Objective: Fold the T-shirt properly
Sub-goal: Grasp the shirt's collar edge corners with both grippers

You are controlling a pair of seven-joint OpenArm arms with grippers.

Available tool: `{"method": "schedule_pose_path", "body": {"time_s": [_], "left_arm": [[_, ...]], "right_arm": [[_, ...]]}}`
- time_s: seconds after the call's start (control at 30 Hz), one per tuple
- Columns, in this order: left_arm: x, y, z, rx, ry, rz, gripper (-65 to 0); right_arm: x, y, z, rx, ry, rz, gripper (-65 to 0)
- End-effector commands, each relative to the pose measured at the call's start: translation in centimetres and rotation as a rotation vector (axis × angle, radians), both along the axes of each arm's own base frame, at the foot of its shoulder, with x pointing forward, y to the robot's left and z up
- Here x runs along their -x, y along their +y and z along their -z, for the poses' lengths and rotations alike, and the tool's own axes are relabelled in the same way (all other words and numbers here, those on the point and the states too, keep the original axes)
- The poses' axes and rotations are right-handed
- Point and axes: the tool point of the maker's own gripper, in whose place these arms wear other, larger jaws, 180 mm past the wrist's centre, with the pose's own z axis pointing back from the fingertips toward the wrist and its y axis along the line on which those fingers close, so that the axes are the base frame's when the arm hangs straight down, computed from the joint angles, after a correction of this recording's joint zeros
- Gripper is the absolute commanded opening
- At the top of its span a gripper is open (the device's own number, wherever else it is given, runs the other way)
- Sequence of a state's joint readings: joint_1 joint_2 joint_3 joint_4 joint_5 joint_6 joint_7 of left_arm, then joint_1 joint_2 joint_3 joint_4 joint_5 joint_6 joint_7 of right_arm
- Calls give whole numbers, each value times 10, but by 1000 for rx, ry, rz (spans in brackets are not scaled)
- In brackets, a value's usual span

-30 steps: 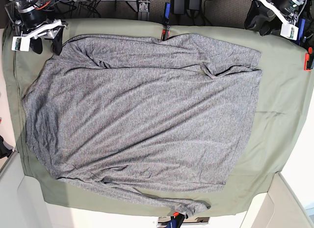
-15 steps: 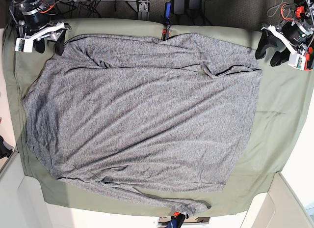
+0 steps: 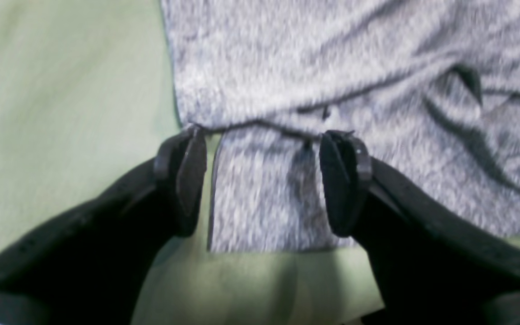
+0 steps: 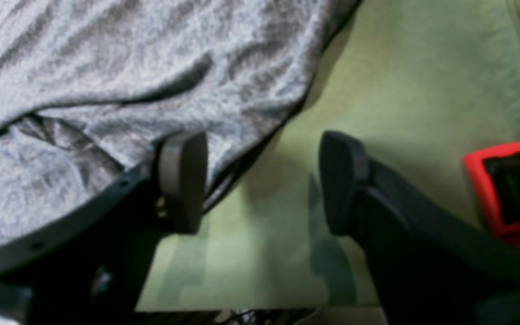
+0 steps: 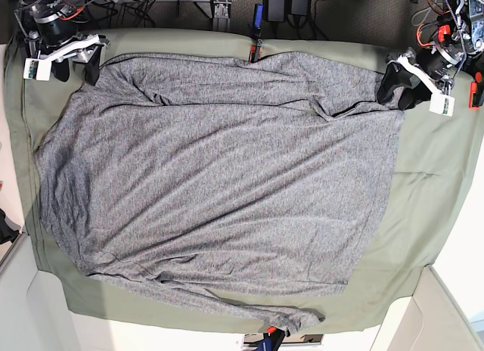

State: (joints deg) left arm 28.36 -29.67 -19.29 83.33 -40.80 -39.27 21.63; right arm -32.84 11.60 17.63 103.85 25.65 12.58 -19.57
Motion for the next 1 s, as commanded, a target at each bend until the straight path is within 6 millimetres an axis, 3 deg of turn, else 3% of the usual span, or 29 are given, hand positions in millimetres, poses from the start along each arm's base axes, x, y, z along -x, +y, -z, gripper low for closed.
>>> {"method": "schedule_pose_path", "body": {"time_s": [0.0, 0.37, 0.53, 0.6, 0.83, 0.97], "left_arm": [[11, 3, 9, -36, 63, 22, -225], [43, -5, 22, 9, 160, 35, -227], [46, -6, 23, 13, 164, 33, -238], [46, -6, 23, 12, 164, 33, -287], [47, -8, 24, 19, 164, 30, -627], [46, -8, 24, 20, 158, 28, -650]], "right_arm": [[-7, -2, -10, 6, -47, 0, -262], [-24, 0, -18, -1, -93, 7, -262], [-27, 6, -11, 1, -84, 7, -262], [-24, 8, -4, -15, -67, 20, -262], [-24, 12, 7, -45, -51, 47, -262], [-28, 10, 15, -52, -40, 57, -264]]}}
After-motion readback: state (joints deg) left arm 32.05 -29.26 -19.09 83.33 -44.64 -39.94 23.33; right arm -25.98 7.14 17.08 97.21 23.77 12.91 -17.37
